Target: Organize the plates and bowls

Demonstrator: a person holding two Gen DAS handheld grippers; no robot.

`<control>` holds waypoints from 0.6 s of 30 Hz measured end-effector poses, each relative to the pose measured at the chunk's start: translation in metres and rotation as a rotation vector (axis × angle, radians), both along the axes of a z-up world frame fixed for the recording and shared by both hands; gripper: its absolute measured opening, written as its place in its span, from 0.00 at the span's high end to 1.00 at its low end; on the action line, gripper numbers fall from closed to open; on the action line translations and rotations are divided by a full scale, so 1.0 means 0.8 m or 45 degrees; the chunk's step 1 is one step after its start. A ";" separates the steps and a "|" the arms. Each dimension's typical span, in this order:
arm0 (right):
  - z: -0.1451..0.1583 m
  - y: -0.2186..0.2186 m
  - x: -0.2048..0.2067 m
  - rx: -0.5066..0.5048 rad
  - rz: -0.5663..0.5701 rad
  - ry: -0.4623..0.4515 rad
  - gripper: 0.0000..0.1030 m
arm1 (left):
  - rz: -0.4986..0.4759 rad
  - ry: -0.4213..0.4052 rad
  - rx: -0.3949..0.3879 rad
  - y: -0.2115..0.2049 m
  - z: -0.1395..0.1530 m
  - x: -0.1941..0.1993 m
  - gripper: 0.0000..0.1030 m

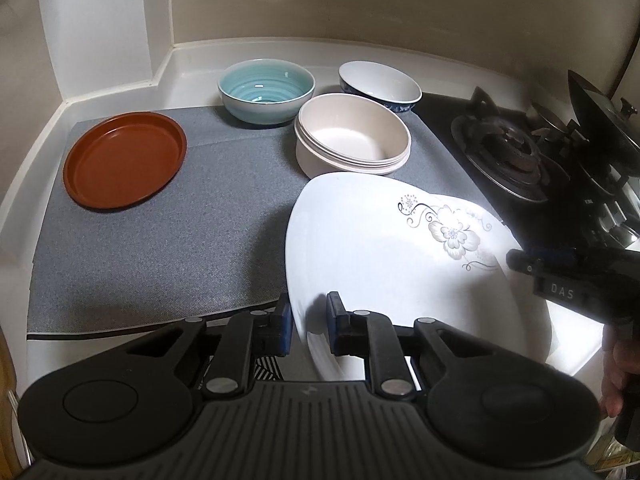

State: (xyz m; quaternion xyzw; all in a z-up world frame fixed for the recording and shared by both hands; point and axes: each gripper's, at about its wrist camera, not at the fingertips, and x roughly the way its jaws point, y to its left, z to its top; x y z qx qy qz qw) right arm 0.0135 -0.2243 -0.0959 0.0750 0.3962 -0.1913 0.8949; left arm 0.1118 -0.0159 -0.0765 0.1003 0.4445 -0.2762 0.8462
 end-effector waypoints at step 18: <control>-0.010 -0.009 -0.002 0.130 -0.017 0.047 0.57 | -0.016 0.059 -0.034 -0.012 -0.011 0.003 0.81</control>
